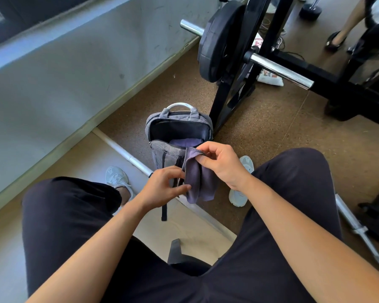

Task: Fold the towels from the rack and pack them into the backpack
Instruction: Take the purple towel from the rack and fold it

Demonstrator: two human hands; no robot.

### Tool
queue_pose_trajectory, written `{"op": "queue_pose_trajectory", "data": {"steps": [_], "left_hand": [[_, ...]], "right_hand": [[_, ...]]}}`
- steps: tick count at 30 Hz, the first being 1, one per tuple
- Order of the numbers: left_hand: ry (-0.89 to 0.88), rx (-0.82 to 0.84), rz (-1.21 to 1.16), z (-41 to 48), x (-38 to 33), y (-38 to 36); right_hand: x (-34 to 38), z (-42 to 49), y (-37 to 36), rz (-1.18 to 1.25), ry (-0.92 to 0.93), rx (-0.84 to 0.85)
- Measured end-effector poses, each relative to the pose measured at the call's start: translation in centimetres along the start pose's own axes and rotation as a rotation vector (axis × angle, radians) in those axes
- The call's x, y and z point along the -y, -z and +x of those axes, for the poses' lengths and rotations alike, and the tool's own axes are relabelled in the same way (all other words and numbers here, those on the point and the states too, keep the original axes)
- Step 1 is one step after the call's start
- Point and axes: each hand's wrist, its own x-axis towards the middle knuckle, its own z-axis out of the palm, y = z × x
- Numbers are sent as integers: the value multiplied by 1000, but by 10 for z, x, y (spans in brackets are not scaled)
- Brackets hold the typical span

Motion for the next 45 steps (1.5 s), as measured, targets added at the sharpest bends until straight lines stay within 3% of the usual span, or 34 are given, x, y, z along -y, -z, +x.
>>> {"op": "queue_pose_trajectory", "data": {"steps": [11, 15, 21, 25, 30, 41, 45], "left_hand": [[17, 21, 73, 3, 2, -5], [-59, 45, 139, 1, 3, -11], [-18, 14, 266, 1, 8, -8], [31, -60, 264, 3, 8, -1], [66, -214, 296, 4, 5, 11], [214, 222, 377, 1, 9, -8], [238, 193, 362, -2, 14, -5]], "right_hand": [[4, -1, 11, 69, -11, -118], [8, -1, 12, 183, -30, -99], [7, 2, 21, 321, -70, -120], [4, 6, 31, 340, -103, -241], [-4, 13, 34, 200, -137, -379], [-1, 16, 36, 208, -112, -486], [-3, 18, 46, 207, -92, -547]]}}
